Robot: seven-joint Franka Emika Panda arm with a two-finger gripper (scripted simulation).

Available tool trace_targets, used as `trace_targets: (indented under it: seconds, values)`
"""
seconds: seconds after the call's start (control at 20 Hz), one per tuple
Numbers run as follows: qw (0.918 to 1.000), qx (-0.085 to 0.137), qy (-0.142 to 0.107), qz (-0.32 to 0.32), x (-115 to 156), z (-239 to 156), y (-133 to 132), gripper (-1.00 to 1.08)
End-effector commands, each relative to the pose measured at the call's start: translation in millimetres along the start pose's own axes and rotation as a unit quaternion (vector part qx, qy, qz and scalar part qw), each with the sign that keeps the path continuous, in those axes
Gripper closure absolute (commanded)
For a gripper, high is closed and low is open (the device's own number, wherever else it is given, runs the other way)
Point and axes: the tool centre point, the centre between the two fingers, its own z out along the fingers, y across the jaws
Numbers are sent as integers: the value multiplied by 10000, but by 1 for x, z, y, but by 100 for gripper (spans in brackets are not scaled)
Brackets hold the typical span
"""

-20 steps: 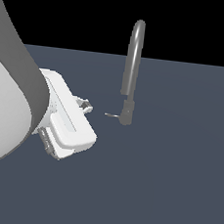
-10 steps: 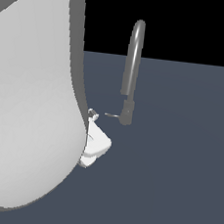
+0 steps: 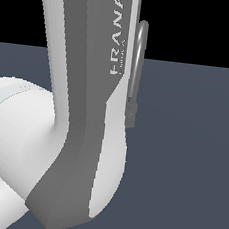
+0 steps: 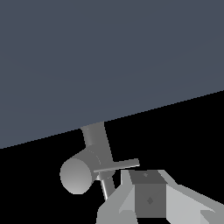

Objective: Turn on the faucet by rotating a designated handle.

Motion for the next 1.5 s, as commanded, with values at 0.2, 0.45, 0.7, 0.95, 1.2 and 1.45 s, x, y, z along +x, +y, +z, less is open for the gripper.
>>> trace_targets:
  seconds: [0.2,0.45,0.7,0.95,1.2,1.45]
  values:
    - [9979,-440,-81,-476,12,17,-10,108]
    - [9938,-747,-139,-817,19,30,-17,108]
    - [9892,-979,-183,-1077,24,40,-22,108]
    - [9855,-1130,-212,-1247,27,48,-25,108]
    - [9837,-1197,-224,-1323,28,51,-26,108]
    - [9836,-1201,-225,-1328,28,52,-26,108]
